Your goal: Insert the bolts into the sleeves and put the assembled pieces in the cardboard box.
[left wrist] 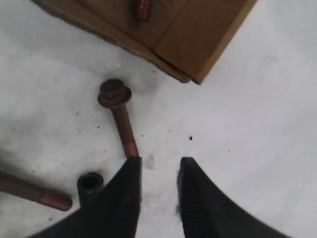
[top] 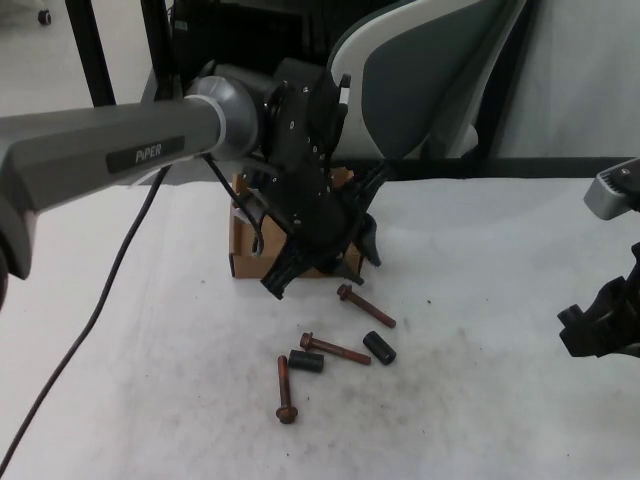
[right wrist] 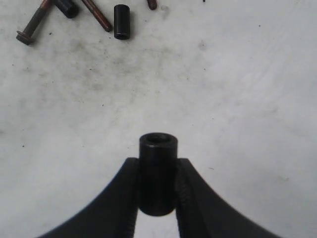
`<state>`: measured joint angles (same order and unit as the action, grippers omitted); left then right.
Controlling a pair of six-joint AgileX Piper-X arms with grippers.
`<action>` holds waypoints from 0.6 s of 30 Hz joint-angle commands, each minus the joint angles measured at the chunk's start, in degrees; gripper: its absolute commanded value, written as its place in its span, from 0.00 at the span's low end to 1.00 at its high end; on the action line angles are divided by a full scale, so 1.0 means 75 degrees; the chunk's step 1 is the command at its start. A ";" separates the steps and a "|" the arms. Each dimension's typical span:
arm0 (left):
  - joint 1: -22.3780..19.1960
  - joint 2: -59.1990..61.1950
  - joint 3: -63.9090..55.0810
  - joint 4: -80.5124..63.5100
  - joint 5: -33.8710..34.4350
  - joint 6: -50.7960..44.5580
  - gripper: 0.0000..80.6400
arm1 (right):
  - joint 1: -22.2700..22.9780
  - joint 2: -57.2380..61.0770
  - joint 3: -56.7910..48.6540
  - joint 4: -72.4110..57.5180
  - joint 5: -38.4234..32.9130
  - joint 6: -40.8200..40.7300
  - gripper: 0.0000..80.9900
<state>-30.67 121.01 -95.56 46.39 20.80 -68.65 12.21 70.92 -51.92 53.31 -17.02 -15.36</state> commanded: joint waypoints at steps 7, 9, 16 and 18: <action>-0.0256 0.0390 -0.0037 0.0198 -0.0004 -0.0278 0.29 | -0.0032 -0.0081 -0.0002 -0.0052 -0.0125 -0.0001 0.00; -0.0282 0.0452 -0.0037 0.0198 -0.0052 -0.0278 0.29 | -0.0032 -0.0081 -0.0002 -0.0052 -0.0125 -0.0001 0.00; -0.0288 0.0532 -0.0037 -0.0058 -0.0621 -0.0229 0.29 | -0.0032 -0.0077 -0.0002 -0.0052 -0.0262 -0.0001 0.00; -0.0288 0.0532 -0.0037 -0.0459 -0.0644 -0.0064 0.30 | -0.0032 -0.0077 -0.0002 -0.0052 -0.0293 -0.0001 0.00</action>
<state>-32.77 125.13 -95.56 47.17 18.16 -70.32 12.21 70.92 -51.85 53.31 -17.94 -15.35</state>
